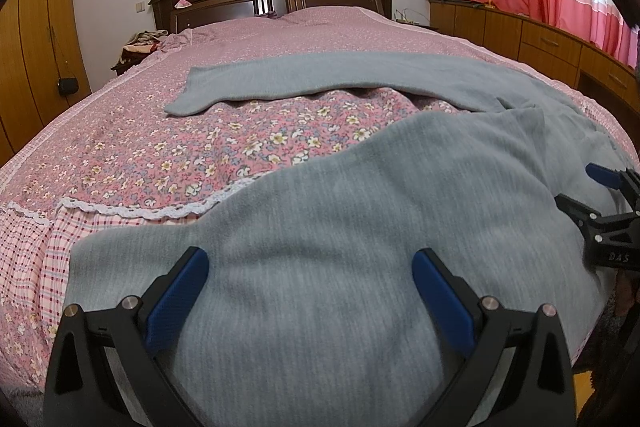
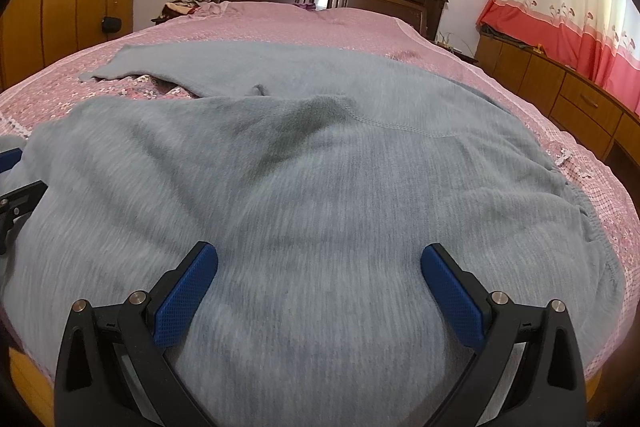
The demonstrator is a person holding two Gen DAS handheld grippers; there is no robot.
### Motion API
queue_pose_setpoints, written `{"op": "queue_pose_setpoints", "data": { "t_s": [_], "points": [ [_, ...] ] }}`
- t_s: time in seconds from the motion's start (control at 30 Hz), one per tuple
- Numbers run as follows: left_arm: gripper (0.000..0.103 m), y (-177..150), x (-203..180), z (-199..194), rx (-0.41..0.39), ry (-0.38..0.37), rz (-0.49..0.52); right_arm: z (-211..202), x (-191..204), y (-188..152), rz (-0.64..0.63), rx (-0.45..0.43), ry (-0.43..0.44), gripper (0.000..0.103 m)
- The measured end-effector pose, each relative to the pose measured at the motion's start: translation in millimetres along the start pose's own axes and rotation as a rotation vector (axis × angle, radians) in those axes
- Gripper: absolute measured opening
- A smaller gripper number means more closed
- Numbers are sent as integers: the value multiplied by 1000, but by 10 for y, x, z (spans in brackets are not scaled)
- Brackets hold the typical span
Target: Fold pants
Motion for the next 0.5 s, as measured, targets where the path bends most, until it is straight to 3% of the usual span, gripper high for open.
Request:
{"op": "queue_pose_setpoints", "data": {
  "t_s": [0.5],
  "points": [
    [103,-2,-5,-4,-1,2,2,-5,-6,-10,-1,-1,0,103]
  ]
}}
Point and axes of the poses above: each gripper's, at about its wrist camera, not at the fingertips, and z roughly the way its jaws point, x to its left, y to its top, the point moved 2 cm from there along z, roughly the way its jaws point, and after that the axes turned 1 degree about -x, right-handed, at the moved point
